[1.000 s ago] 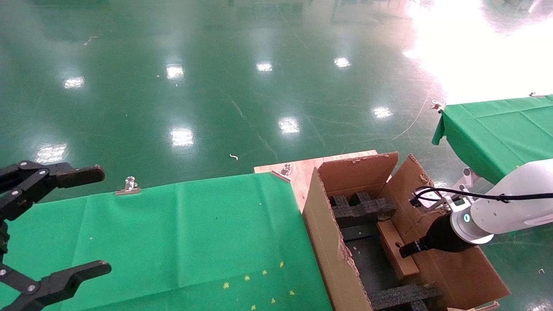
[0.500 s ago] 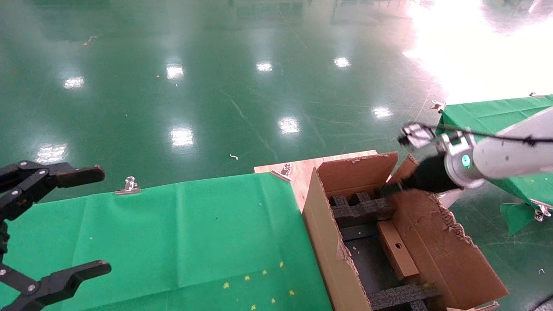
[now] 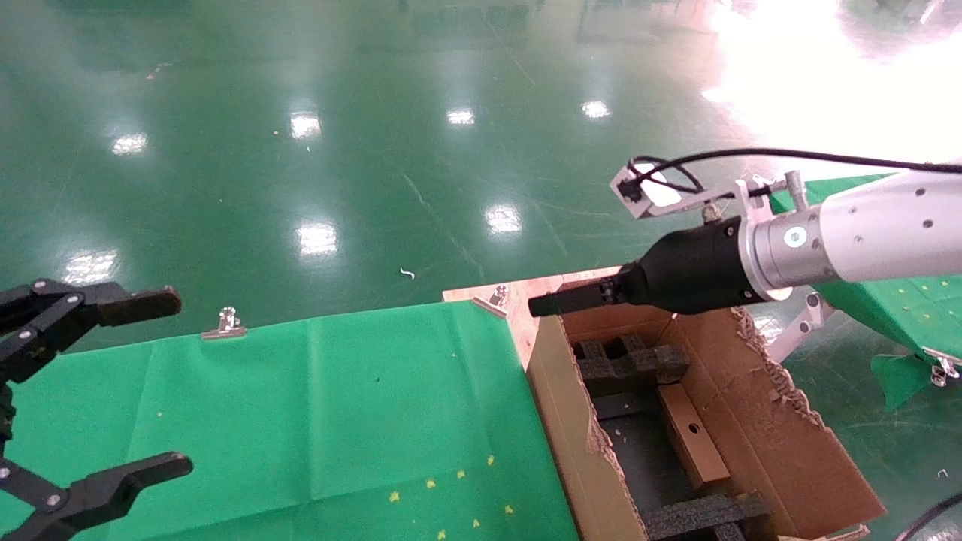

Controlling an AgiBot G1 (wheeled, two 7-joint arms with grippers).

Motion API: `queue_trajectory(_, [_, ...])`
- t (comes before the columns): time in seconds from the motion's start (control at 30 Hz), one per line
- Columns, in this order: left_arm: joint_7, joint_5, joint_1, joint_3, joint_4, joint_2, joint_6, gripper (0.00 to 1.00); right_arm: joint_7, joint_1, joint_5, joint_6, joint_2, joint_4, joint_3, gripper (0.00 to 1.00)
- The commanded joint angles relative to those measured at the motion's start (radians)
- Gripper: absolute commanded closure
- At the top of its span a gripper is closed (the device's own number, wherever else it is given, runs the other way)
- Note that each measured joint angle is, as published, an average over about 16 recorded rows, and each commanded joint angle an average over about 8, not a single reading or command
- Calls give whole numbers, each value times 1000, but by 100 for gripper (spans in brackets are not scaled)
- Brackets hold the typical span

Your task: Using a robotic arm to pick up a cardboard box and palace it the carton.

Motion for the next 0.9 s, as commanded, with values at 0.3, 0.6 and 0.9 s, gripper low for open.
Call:
queue_trajectory(0.3, [0, 0, 0, 0, 0, 0, 0, 0, -19, -18, 17, -15, 1, 3, 29, 0])
queue_trajectory(0.6, [0, 0, 0, 0, 0, 0, 0, 0, -158, -165, 48, -106, -7, 5, 251, 0])
queue_trajectory(0.9, [0, -1, 0, 0, 0, 0, 0, 0, -324, -341, 85, -215, -18, 6, 517, 0])
